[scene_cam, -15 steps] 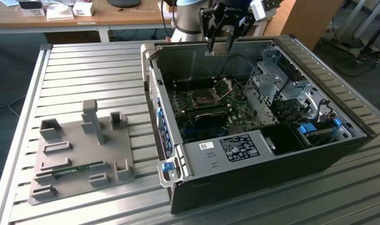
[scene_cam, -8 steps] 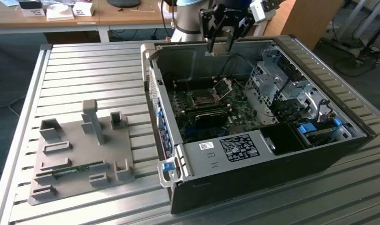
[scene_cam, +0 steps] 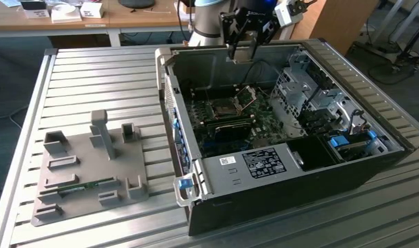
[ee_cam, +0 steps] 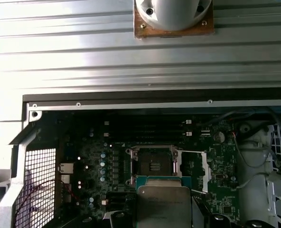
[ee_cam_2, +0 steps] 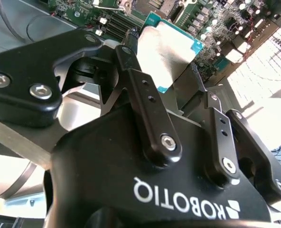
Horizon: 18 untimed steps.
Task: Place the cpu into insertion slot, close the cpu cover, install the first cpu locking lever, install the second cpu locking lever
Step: 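Place the cpu into insertion slot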
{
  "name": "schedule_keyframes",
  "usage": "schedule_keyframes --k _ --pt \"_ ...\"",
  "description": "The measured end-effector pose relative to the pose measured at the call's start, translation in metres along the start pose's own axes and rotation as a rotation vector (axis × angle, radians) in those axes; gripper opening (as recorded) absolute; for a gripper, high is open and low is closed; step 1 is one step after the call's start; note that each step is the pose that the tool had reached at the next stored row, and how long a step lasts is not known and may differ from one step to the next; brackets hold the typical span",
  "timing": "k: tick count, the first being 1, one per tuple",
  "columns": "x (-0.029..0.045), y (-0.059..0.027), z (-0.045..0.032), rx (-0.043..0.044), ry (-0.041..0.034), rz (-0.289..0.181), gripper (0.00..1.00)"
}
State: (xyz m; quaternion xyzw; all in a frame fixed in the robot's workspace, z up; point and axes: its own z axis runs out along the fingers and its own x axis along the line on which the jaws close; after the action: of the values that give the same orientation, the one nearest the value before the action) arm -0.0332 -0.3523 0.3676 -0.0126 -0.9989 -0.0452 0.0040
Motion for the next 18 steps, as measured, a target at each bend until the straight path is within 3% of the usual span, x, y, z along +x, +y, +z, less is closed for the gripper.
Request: schedule_keyframes --k 11,18 --pt "-0.0001 -0.0012 0.0134 -0.0001 -0.0055 -0.001 0.54" --pt "-0.0001 -0.0014 0.0150 0.0000 -0.0064 -0.001 0.54"
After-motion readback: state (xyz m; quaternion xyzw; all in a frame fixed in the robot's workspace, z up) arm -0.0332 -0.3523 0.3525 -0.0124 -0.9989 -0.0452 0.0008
